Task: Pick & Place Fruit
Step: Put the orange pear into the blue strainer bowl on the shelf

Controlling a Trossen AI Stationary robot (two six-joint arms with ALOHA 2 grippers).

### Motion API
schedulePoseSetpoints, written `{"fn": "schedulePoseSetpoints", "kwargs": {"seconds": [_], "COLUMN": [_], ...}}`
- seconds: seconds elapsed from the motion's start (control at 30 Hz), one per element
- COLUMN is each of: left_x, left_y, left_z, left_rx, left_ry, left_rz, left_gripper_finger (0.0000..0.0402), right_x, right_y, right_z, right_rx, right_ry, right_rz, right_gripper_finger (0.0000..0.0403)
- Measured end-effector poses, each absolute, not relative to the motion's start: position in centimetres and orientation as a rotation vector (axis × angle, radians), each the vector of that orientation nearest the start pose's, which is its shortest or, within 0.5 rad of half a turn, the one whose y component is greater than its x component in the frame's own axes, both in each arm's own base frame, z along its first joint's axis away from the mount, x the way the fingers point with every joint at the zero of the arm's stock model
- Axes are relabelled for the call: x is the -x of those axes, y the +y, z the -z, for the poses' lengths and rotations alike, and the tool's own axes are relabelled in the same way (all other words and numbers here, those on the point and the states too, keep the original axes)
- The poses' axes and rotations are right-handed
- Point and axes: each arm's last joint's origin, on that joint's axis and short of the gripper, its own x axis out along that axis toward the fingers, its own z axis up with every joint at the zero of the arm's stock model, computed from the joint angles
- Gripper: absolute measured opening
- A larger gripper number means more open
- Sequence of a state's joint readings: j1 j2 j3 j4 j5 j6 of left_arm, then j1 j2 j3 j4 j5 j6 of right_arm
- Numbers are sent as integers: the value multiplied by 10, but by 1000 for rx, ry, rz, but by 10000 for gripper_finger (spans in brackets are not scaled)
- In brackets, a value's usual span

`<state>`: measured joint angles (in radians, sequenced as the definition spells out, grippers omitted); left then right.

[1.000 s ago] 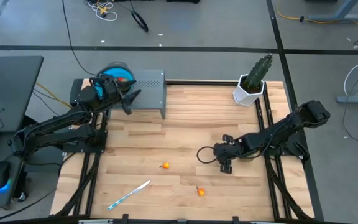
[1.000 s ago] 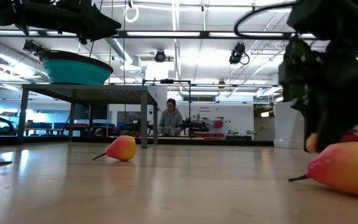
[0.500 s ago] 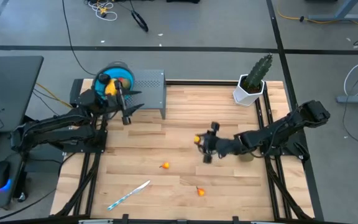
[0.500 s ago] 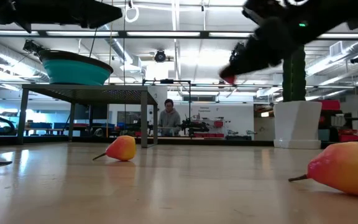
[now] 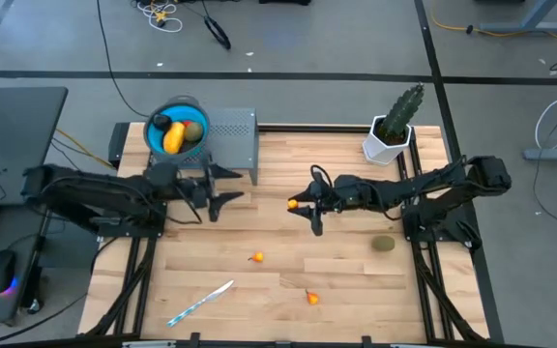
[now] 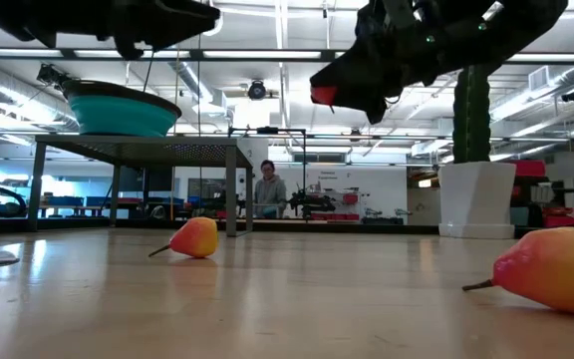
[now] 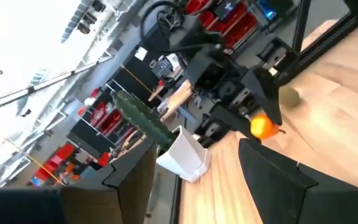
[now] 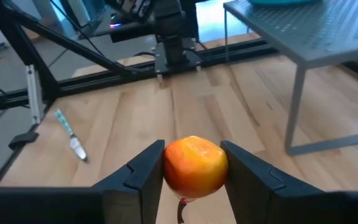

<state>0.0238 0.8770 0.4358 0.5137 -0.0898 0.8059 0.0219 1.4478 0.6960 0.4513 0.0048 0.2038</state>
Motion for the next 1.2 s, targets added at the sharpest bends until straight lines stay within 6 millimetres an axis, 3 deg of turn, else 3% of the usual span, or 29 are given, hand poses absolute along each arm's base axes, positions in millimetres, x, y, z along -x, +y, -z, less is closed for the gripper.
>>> {"fn": "schedulePoseSetpoints", "kwargs": {"seconds": [0.23, 0.67, 0.93, 1.2], "left_x": [-230, -291, -313, -323], "left_y": [-10, -20, -29, -32], "left_z": [-255, -236, -228, -219], "left_rx": [-825, -803, -792, -836], "left_ry": [13, 237, 240, 250], "left_rz": [-86, 48, 143, 158], "left_gripper_finger": [238, 238, 238, 238], "right_x": [-300, -299, -298, -298], "right_y": [7, 15, 14, 16], "right_z": [-214, -213, -208, -209], "right_rx": [-199, -210, -271, -324], "right_ry": [301, 315, 368, 369], "right_rz": [-5, -68, -58, -127], "right_gripper_finger": [156, 156, 156, 156]}}
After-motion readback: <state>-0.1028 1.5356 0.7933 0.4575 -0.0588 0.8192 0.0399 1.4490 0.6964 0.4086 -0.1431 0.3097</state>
